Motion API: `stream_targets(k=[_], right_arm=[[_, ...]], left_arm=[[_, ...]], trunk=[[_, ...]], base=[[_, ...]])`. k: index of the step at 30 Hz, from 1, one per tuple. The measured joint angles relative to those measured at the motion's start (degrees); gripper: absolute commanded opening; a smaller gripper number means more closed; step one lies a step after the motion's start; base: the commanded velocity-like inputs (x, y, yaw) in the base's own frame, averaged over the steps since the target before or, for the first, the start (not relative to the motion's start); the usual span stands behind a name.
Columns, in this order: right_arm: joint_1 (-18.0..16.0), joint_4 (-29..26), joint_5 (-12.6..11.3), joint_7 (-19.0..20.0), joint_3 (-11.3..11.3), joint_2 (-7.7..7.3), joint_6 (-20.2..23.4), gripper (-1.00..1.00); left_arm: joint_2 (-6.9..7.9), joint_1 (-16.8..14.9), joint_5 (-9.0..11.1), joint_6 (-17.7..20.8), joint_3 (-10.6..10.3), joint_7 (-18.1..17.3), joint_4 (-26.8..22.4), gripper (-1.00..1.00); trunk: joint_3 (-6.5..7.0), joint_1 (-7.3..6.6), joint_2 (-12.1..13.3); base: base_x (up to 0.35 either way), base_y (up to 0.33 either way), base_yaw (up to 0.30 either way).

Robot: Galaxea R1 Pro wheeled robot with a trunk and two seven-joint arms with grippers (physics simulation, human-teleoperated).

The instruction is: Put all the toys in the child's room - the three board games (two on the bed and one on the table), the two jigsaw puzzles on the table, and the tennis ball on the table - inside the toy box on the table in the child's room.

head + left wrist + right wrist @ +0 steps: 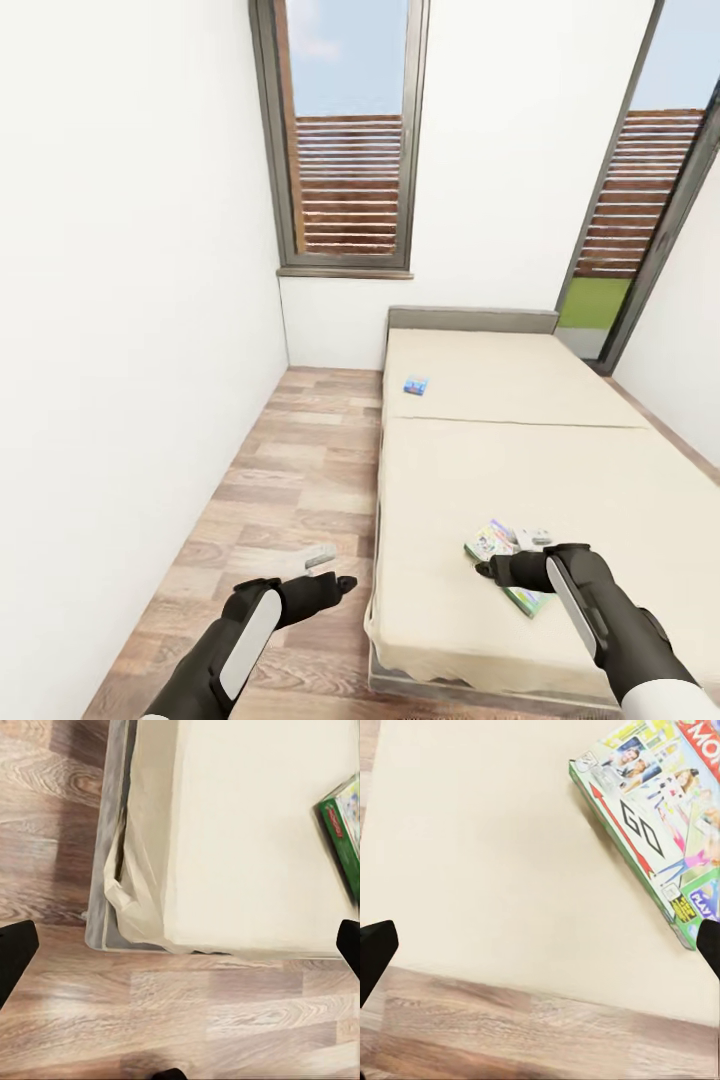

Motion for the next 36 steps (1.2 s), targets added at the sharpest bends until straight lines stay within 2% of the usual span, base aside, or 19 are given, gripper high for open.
stream_targets(k=[10,21,36], right_arm=[[0.15,-0.87,0.00,0.01,-0.06,-0.16,-0.01,1.00],[0.47,-1.34,0.01,0.02,-0.08,-0.21,-0.02,1.00],[0.52,-1.51,0.01,0.03,-0.08,-0.21,-0.01,1.00]], left_arm=[[0.00,0.00,-0.04,0.00,0.00,-0.02,0.05,1.00],[-0.01,0.00,-0.08,-0.06,-0.05,-0.09,0.06,1.00],[0.07,0.00,-0.09,-0.15,-0.08,-0.11,0.06,1.00]], trunk=[[0.00,-0.01,0.00],[0.00,-0.02,0.00],[0.00,-0.02,0.00]], base=[[0.022,0.011,-0.284],[0.175,0.130,-0.268],[0.238,0.147,-0.063]])
